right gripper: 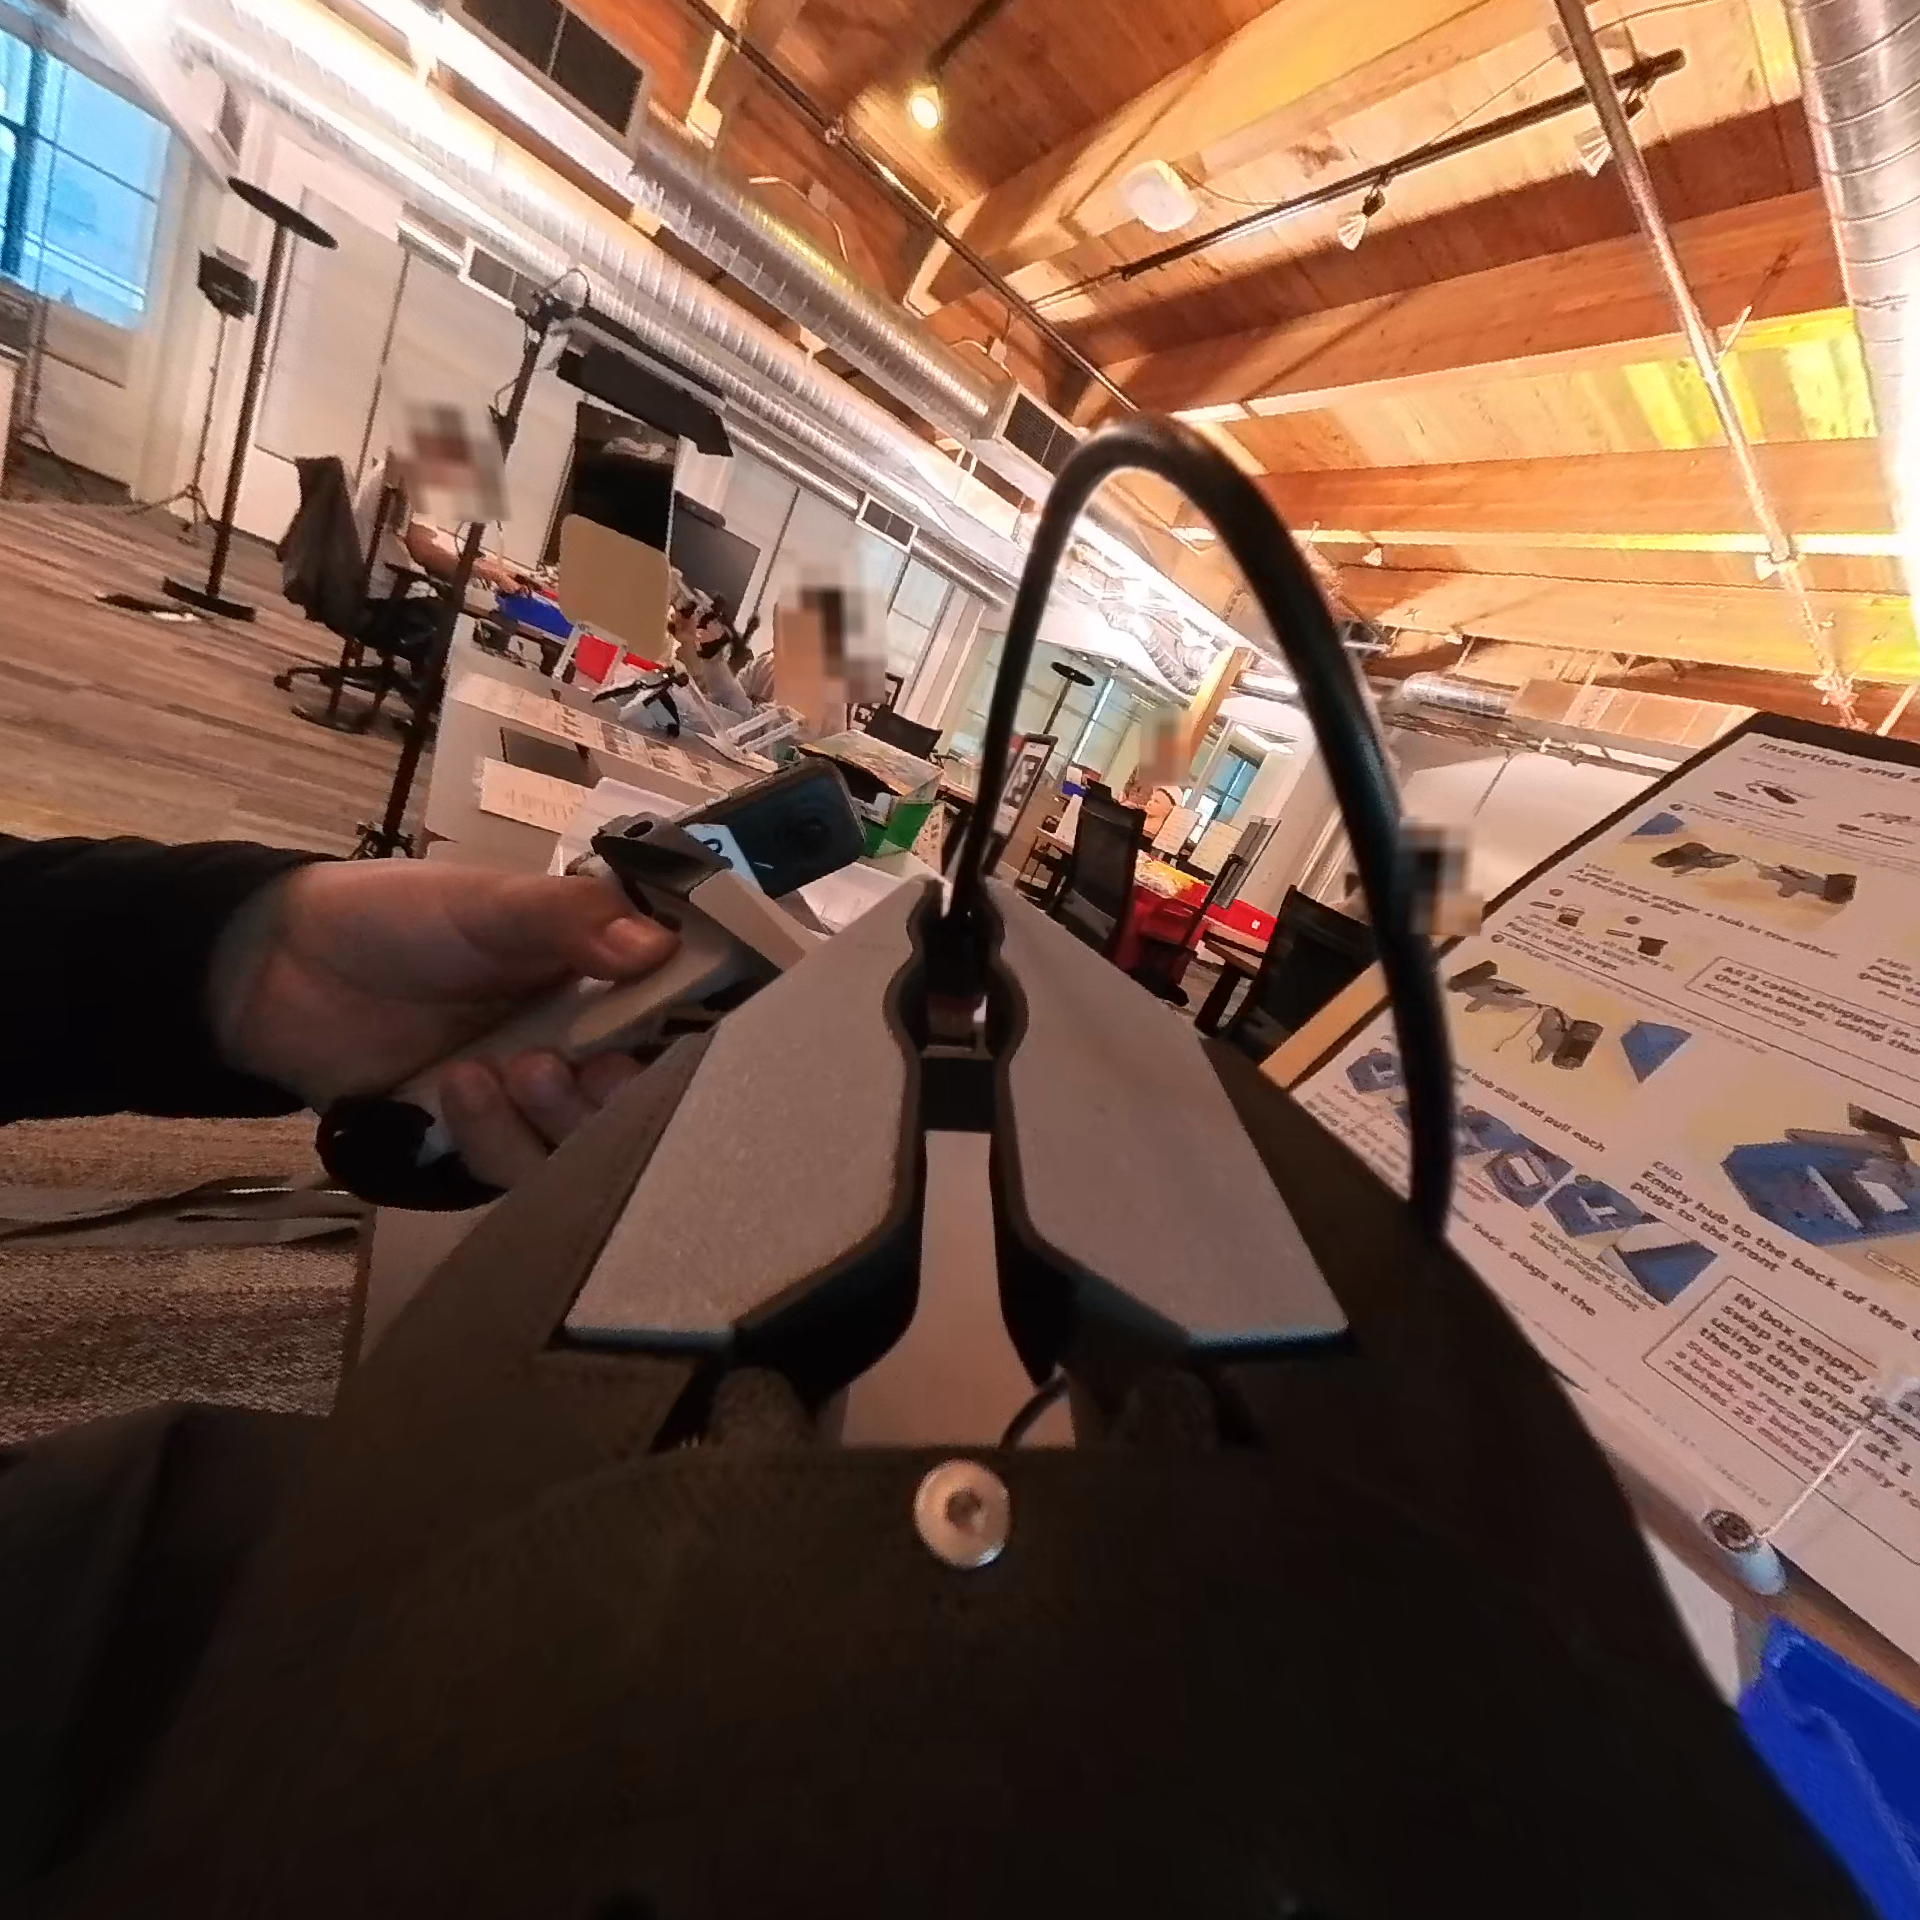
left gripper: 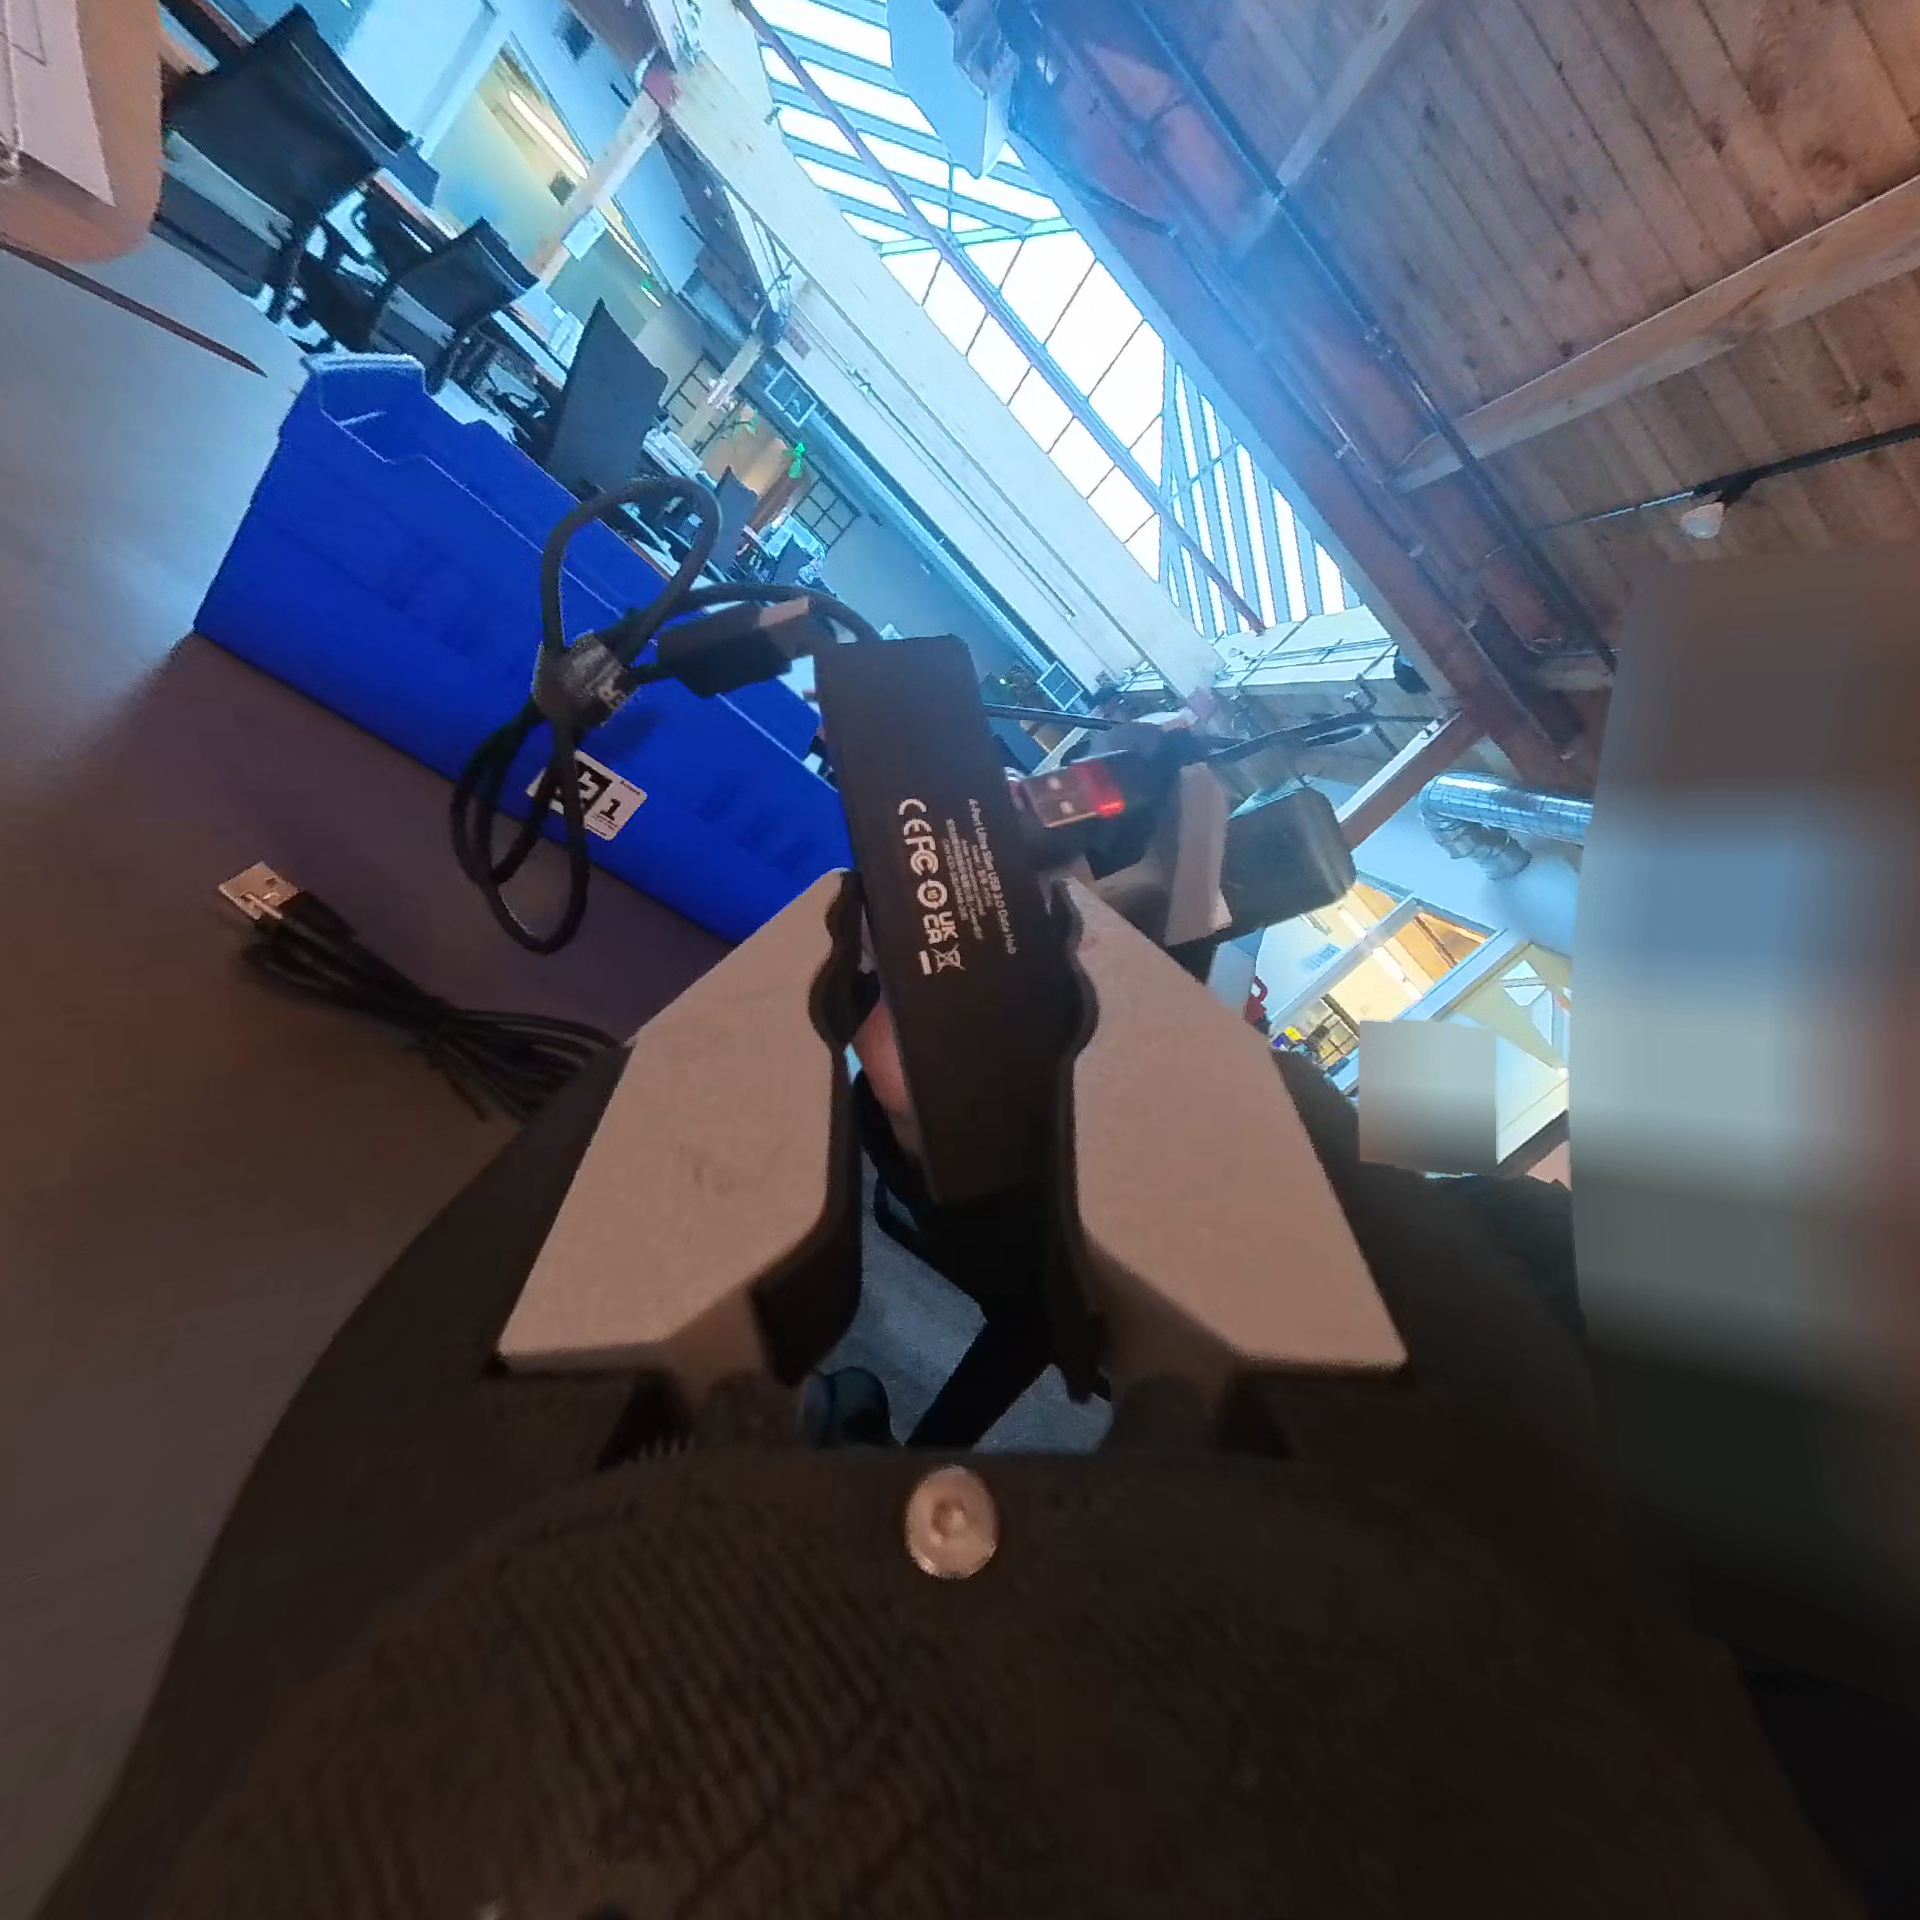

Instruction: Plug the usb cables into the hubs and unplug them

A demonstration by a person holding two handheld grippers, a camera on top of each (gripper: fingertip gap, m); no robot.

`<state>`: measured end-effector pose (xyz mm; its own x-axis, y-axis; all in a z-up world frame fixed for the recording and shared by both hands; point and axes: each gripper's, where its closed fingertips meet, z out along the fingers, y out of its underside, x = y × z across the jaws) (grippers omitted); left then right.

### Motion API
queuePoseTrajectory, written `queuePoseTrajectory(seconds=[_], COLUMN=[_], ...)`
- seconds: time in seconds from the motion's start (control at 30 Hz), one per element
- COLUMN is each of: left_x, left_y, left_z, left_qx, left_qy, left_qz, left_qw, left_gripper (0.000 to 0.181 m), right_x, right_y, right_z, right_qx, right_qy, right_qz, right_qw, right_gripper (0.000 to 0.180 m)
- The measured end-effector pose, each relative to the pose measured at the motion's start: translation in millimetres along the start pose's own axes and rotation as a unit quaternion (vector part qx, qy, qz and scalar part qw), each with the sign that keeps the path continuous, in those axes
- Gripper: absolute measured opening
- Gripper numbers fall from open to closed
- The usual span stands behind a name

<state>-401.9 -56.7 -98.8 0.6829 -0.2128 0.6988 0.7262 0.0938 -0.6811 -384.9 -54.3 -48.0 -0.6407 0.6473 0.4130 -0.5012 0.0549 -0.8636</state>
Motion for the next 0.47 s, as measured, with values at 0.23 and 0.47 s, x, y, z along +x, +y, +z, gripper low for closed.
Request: queuePoseTrajectory(seconds=[0.23, 0.47], left_x=[4.0, 3.5], left_y=[1.8, 0.5], left_z=[2.6, 2.5], left_qx=[-0.003, 0.001], left_qy=[0.003, 0.002], left_qz=[-0.001, 0.000], left_qw=[1.000, 1.000], left_gripper=[0.034, 0.034], right_x=[1.9, -0.9], right_y=[-0.2, 2.0], right_z=[-0.2, 0.9], right_qx=[0.004, -0.002], right_qy=[0.006, 0.002], right_qz=[-0.008, -0.022], right_qw=[1.000, 1.000], right_gripper=[0.001, 0.001])
